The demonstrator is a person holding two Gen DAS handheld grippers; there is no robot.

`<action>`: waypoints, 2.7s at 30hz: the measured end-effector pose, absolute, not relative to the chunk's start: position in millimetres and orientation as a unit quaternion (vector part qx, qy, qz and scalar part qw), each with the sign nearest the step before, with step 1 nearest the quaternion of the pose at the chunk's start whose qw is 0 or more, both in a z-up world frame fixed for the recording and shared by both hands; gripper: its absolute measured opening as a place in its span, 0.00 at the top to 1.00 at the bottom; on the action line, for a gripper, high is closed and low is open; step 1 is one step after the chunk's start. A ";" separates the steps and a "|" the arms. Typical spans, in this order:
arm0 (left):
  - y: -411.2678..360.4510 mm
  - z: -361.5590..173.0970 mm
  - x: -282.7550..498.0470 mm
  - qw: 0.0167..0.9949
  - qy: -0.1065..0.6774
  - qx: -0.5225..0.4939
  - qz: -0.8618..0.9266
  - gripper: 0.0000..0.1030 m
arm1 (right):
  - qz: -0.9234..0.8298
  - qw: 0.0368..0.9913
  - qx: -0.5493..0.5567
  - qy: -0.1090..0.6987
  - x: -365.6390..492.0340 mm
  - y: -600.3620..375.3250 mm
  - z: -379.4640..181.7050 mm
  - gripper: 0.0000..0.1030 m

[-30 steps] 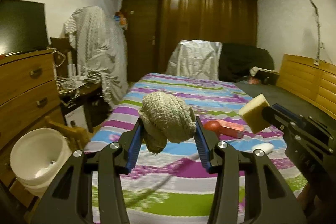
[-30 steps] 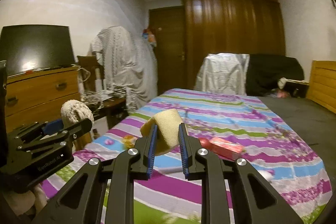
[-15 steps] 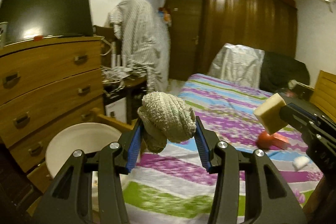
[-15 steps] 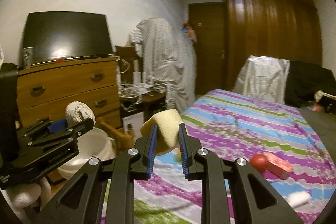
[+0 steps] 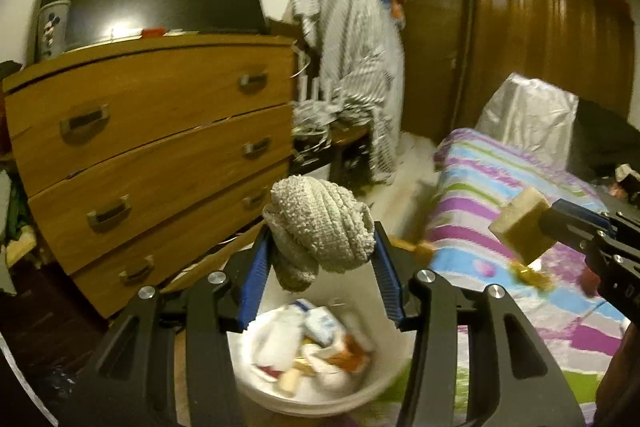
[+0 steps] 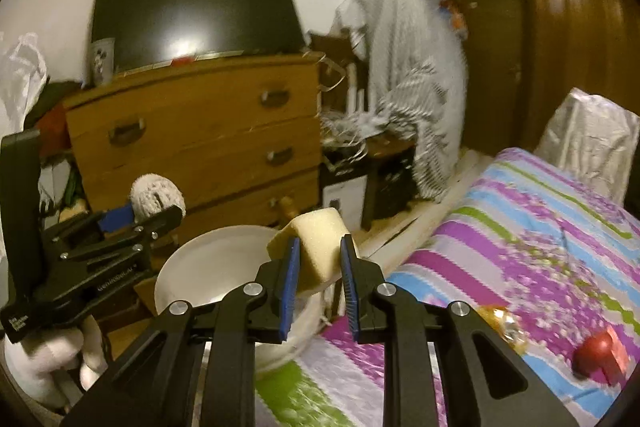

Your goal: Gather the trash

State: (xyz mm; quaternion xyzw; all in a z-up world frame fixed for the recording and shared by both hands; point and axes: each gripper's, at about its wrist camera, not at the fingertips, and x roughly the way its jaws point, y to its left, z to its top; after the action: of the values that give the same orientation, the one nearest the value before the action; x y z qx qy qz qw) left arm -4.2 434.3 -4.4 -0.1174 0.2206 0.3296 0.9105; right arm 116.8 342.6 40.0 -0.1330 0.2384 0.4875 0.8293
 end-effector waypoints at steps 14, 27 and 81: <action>498.2 -54.7 15.9 0.883 0.311 -0.146 0.321 0.55 | 0.510 0.751 -0.189 0.375 159.0 450.7 -26.3 0.79; 505.1 -54.5 15.0 0.876 0.311 -0.141 0.341 0.21 | 0.512 0.754 -0.186 0.367 165.9 446.1 -27.4 0.62; 348.4 -20.9 -96.7 0.915 0.209 -0.114 0.325 0.05 | 0.535 0.802 -0.095 0.250 73.1 216.8 -4.7 0.29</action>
State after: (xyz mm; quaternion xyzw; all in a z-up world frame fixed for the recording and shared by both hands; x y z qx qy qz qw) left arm -96.7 348.4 -20.9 -0.1136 0.2090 0.3254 0.9152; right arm 73.1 216.8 -4.7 -0.0951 0.2498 0.5348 0.8016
